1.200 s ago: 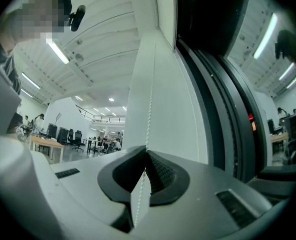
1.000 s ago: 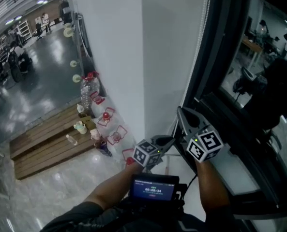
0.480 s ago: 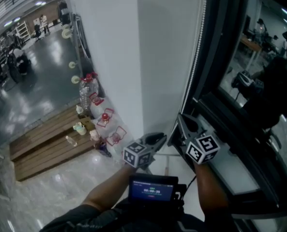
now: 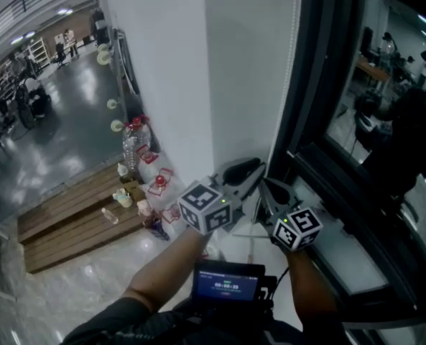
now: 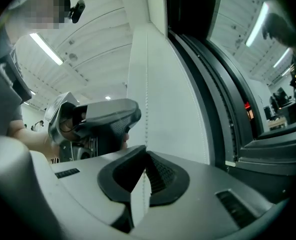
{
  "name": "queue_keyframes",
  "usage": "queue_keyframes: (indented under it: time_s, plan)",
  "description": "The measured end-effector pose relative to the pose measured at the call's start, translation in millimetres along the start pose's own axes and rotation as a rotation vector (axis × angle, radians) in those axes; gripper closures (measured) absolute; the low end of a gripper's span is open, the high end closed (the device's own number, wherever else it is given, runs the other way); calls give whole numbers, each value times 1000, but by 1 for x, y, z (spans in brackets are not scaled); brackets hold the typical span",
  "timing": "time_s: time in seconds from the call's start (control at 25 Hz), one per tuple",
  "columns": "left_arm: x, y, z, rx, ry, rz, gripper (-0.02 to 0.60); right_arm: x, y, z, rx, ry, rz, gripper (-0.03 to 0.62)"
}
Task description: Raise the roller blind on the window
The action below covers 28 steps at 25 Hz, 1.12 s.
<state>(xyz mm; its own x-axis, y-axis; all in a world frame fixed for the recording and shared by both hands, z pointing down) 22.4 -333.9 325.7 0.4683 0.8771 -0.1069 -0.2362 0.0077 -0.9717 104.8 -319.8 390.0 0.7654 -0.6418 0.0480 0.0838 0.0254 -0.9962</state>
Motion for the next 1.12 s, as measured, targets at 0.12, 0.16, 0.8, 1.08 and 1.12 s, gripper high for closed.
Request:
queue_keyframes:
  time_s: [0.12,0.16,0.8,1.08,1.12]
  plan:
    - [3,7,-12,-2,-14,-21,514,-1,-2,0,3,3,-3,589]
    - [4,9,-16,-5,-20,-25,514,0,-2,1,6,0,-7,589]
    - [7,-9,-20,-14,-28,-33,569,-8,-21,0,-16,16,-8,589]
    - [4,-49,-12,-71,-23,-3,569,-9,-60,6,-94,5,-49,589]
    - [5,-54,-10,-77,-24,5,569,-10,-65,8,-105,3,-54,589]
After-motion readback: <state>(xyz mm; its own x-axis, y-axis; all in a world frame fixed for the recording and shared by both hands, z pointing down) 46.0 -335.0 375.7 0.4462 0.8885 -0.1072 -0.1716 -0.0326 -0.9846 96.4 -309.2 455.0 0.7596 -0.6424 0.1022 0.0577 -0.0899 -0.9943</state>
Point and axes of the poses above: the fingertips, and each gripper's own axes: z backward along the fingers, x to its right, y out of its top, the point moved 5 cm from there along z, backward along the fingers
